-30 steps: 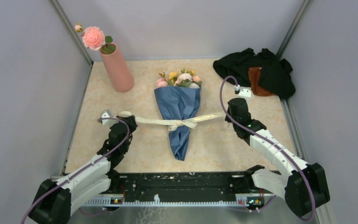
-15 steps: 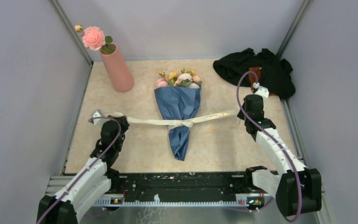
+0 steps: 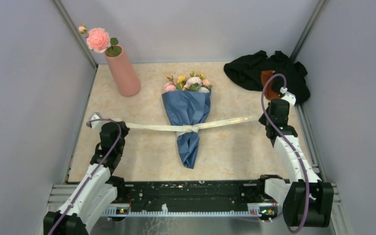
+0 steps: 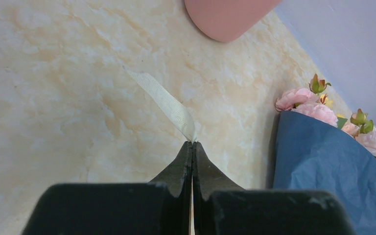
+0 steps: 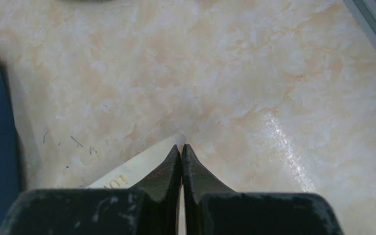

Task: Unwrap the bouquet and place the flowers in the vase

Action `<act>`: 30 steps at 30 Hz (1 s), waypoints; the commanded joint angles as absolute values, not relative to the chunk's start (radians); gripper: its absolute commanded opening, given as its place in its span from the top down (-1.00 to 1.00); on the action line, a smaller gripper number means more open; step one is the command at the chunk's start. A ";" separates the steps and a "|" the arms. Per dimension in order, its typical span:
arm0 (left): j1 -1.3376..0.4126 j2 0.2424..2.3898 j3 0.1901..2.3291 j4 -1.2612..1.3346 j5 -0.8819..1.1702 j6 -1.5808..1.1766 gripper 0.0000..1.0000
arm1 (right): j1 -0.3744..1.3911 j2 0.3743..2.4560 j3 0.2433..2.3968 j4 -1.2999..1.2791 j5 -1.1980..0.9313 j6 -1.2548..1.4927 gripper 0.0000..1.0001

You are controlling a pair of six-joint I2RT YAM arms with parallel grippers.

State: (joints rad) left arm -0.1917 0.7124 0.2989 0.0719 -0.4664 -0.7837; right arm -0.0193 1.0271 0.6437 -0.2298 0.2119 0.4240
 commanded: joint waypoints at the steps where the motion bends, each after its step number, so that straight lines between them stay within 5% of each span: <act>1: -0.163 0.688 0.328 -0.054 -0.490 -0.799 1.00 | -0.075 1.007 0.718 -0.222 0.177 0.436 1.00; 30: -0.107 0.501 0.425 -0.244 -0.654 -0.812 1.00 | -0.168 0.889 0.760 -0.256 0.257 0.462 1.00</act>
State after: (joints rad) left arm -0.1150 0.4919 0.4007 -0.1429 -0.5968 -0.7311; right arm -0.1604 0.8856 0.7296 -0.2790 0.2459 0.4572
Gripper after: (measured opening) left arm 0.006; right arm 0.006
